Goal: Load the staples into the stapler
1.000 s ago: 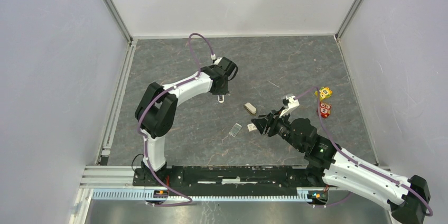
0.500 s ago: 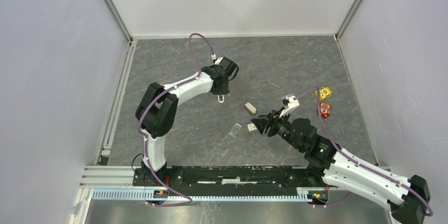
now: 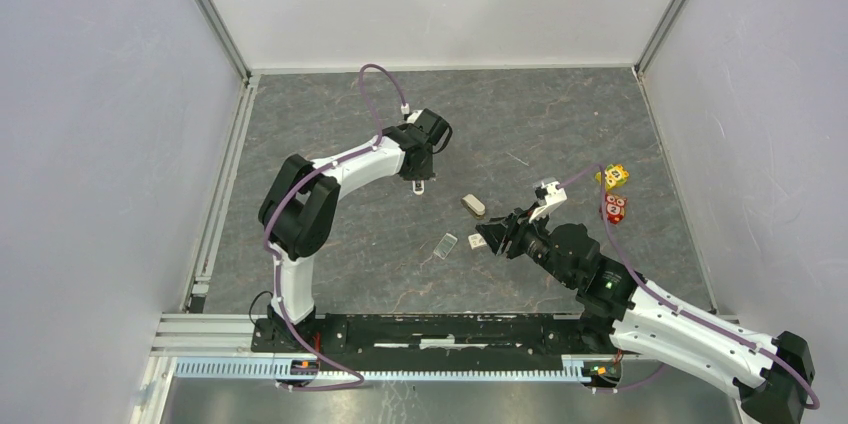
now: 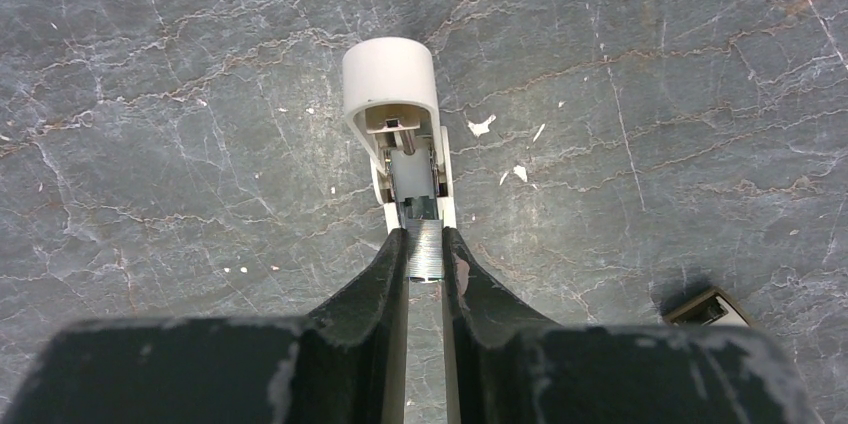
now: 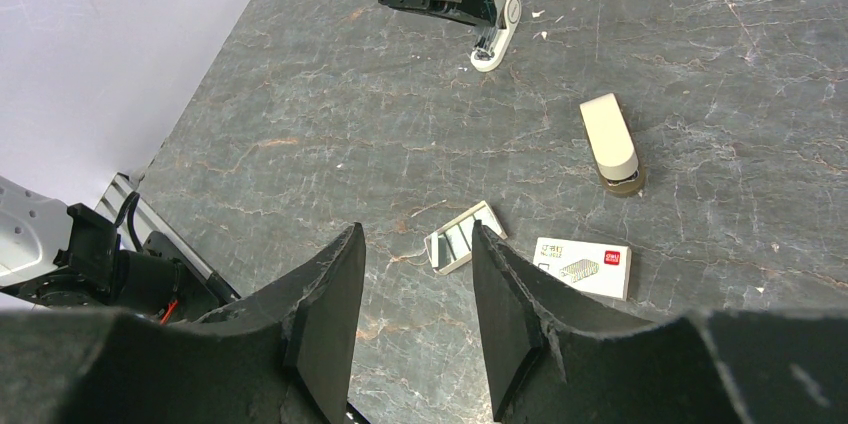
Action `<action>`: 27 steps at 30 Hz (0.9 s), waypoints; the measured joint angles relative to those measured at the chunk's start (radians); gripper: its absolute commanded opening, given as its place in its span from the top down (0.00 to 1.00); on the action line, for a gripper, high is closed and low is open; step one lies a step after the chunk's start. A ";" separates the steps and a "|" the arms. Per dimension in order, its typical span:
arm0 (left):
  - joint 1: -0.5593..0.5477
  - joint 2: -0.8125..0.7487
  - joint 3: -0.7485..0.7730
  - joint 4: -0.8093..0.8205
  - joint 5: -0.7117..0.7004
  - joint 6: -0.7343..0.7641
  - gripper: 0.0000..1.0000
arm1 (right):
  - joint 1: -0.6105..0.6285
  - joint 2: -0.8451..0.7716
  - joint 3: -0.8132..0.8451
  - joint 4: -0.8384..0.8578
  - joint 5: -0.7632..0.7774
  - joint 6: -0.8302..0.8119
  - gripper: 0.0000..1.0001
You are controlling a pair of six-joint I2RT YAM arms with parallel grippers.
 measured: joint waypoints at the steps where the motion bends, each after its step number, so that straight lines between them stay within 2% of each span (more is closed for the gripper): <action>1: 0.000 0.000 0.000 0.000 0.000 0.000 0.83 | 0.000 0.000 0.000 0.000 0.000 0.000 0.50; 22: 0.000 0.018 0.000 0.000 -0.002 0.000 0.83 | 0.000 0.000 0.000 0.000 0.000 0.000 0.50; 27: 0.000 0.019 0.000 0.000 -0.002 0.000 0.80 | 0.000 0.000 0.000 0.000 0.000 0.000 0.50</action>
